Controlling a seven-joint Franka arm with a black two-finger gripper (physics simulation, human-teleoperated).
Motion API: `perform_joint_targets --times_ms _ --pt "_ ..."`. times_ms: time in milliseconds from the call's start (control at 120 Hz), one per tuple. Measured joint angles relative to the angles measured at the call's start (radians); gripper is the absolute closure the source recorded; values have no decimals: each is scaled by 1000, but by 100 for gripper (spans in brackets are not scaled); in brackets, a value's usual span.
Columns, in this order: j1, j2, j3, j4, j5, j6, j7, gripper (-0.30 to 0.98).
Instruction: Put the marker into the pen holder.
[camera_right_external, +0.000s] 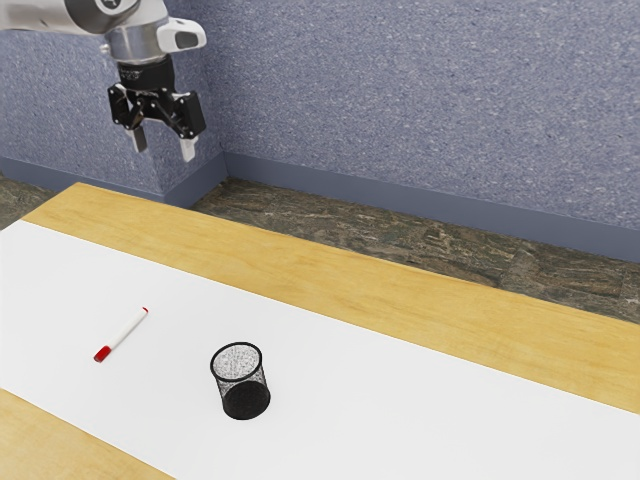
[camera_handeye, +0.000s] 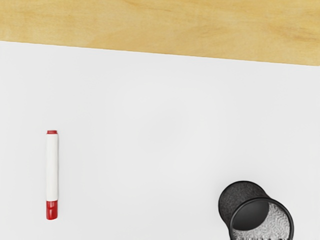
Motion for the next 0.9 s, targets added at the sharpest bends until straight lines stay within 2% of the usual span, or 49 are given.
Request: perform_joint_targets --times_ms 192,392,483,583,900 --pt "-6 -1 -9 -1 6 -1 1 0" --pt "2 -15 31 -19 9 0 2 0" --pt "-21 -111 53 -198 40 51 1 0" --pt "-61 -143 114 -374 68 132 -1 0" --pt "50 -140 168 -702 109 480 55 0"
